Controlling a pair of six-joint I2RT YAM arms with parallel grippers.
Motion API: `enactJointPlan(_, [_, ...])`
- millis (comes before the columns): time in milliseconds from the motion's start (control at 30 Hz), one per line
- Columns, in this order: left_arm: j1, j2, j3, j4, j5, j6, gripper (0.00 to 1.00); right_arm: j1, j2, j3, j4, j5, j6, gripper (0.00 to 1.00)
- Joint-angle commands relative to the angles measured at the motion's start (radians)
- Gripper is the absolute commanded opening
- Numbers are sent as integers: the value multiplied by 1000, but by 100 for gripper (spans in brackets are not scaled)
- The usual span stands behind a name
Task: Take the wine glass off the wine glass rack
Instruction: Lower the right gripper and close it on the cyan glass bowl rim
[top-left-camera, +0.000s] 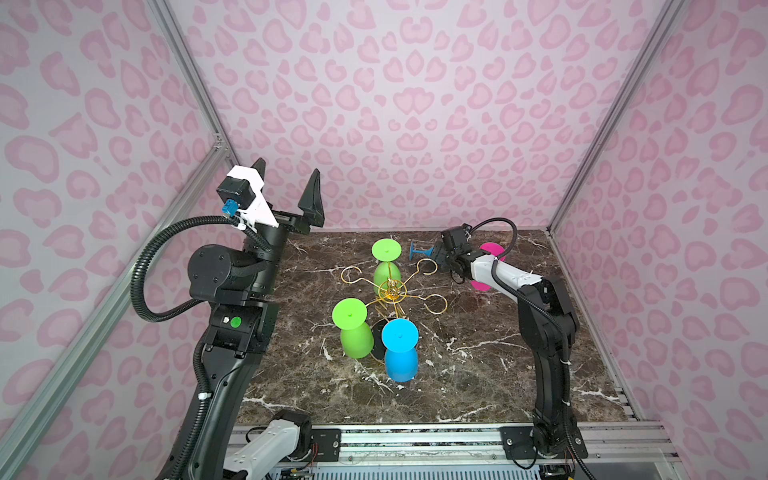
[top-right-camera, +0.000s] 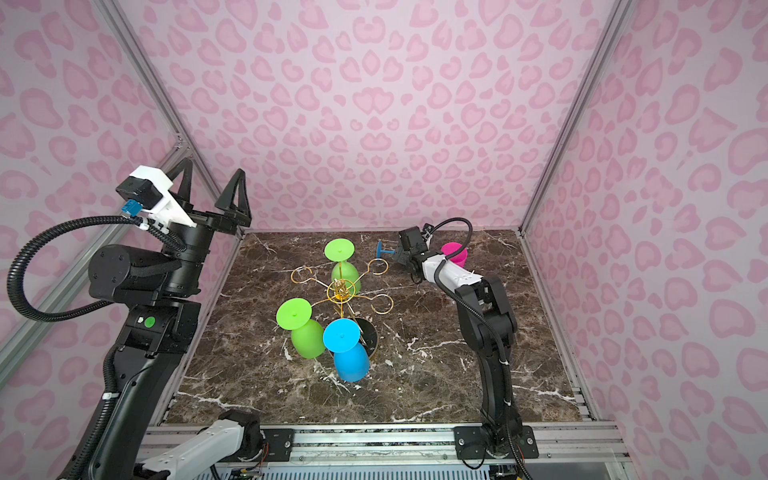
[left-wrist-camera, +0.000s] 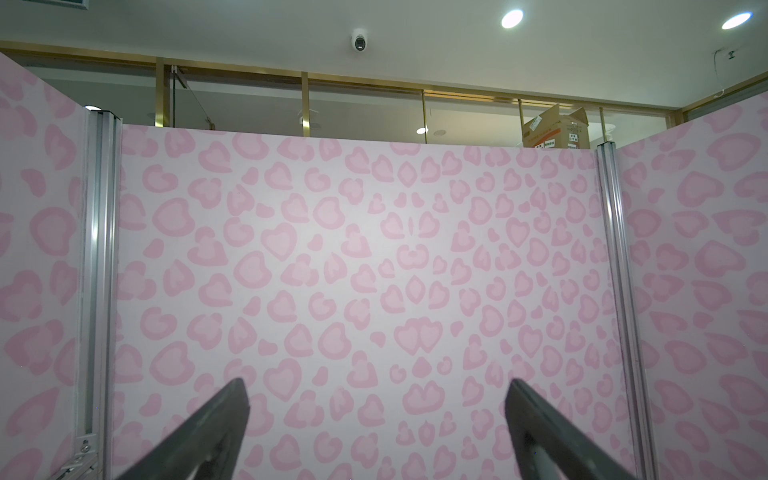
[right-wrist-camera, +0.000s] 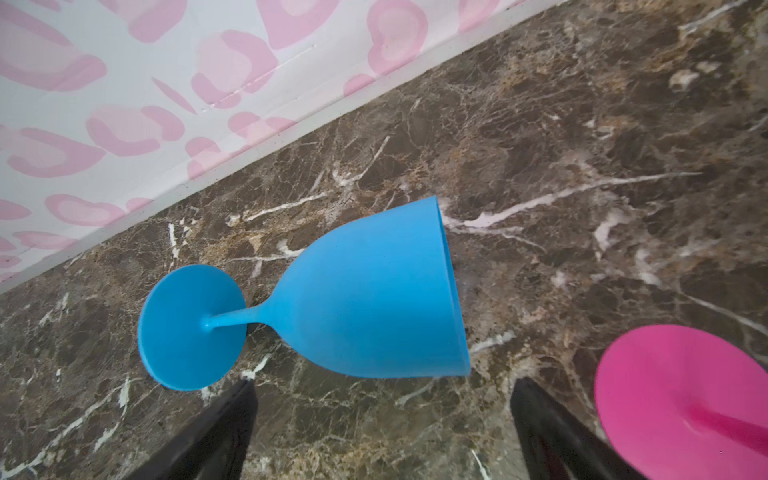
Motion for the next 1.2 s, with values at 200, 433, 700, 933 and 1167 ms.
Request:
enactJointPlan(200, [0, 0, -3, 19, -4, 25, 97, -2, 4, -31, 140, -137, -21, 92])
enactJointPlan(433, [0, -6, -5, 17, -26, 49, 97, -1, -18, -86, 222, -213, -5, 86])
enactJointPlan(700, [-1, -8, -6, 18, -21, 47, 97, 9, -62, -109, 178, -150, -19, 88])
enactJointPlan(933, [0, -7, -7, 20, -18, 44, 97, 20, -78, -82, 77, 25, -53, 97])
enactJointPlan(1167, [0, -12, -7, 20, -19, 43, 97, 4, 11, 17, 5, 30, -53, 97])
